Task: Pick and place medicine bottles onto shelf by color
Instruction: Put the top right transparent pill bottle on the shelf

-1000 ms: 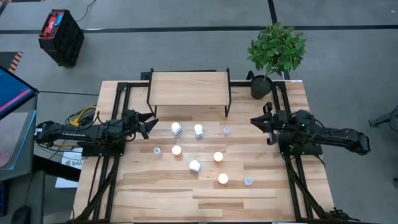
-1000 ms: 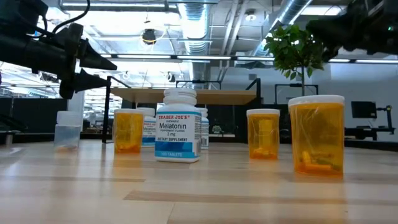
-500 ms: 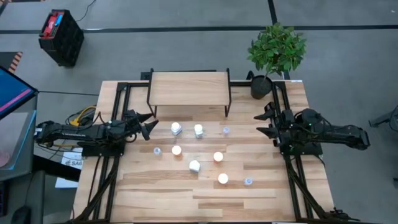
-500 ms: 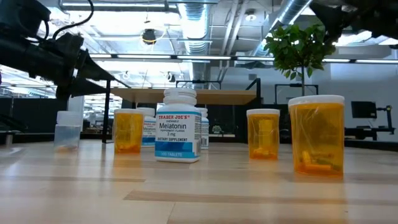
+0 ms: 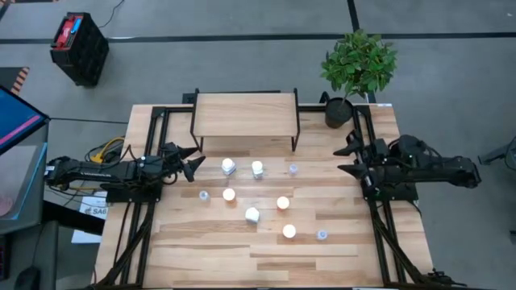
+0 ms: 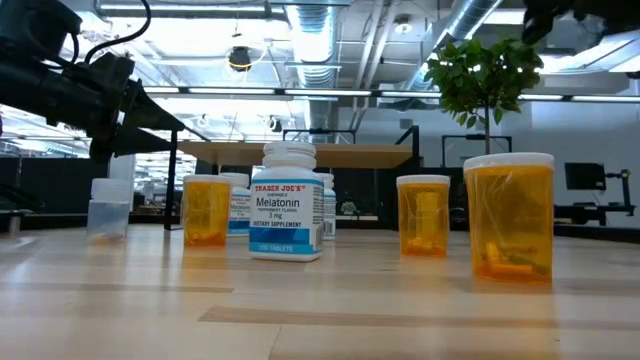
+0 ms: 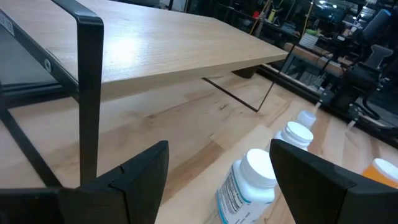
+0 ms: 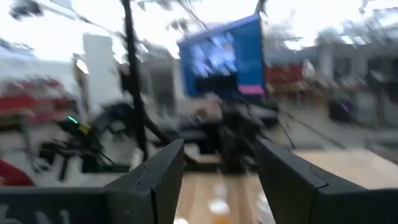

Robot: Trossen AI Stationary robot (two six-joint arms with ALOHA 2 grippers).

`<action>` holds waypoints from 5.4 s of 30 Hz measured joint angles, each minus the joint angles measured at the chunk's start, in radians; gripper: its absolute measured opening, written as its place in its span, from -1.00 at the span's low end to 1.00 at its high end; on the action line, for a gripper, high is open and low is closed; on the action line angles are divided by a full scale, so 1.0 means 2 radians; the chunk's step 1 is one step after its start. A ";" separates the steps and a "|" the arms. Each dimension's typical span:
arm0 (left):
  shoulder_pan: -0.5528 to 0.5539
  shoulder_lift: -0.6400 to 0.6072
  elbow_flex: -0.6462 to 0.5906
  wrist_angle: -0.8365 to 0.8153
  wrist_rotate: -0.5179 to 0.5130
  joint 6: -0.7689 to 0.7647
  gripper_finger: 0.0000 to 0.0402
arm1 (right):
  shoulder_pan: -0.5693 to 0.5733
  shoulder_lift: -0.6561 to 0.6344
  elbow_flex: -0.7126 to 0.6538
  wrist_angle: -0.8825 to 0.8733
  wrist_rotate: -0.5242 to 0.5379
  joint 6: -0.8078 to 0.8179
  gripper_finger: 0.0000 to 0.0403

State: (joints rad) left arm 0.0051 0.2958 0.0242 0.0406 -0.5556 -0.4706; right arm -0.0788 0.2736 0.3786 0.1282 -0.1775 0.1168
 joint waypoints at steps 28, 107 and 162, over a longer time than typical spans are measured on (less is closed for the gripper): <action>0.000 0.000 0.000 0.000 0.000 0.000 0.33 | -0.035 0.347 0.303 -0.287 0.119 -0.036 -0.15; 0.000 0.000 0.000 -0.001 0.000 0.000 0.33 | -0.084 0.501 0.309 -0.311 0.115 -0.023 -0.21; 0.000 0.010 0.000 0.000 -0.001 0.000 0.33 | -0.004 0.640 0.309 -0.351 0.115 -0.046 0.40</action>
State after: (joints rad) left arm 0.0052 0.3149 0.0246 0.0402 -0.5568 -0.4713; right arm -0.0866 1.5537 0.9967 -0.5742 0.0517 0.0247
